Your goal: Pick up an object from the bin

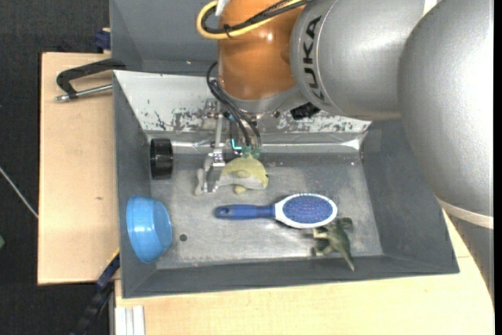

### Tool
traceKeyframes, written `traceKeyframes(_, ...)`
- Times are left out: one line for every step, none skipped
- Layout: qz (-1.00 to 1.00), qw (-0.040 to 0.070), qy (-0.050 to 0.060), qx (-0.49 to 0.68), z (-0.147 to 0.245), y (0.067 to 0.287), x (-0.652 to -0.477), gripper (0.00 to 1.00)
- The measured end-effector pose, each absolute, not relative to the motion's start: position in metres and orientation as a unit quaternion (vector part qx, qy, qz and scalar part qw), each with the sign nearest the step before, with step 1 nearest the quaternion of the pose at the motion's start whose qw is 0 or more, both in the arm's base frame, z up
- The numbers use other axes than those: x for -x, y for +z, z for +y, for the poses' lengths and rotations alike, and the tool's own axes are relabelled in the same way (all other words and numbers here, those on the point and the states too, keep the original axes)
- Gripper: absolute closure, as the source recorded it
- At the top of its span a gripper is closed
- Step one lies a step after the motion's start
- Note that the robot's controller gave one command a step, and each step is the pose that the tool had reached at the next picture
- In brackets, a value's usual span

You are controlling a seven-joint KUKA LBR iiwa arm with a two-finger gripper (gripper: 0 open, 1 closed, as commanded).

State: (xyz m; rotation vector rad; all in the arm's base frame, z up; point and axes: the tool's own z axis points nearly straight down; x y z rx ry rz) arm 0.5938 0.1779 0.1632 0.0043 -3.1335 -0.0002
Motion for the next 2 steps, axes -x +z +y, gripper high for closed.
traceKeyframes(-0.99, -0.004, -0.002, -0.138, 0.1012, 0.0725, -0.5631, 0.0)
traceKeyframes(-0.99, -0.009, -0.002, -0.137, 0.1019, 0.0756, -0.5661, 1.0)
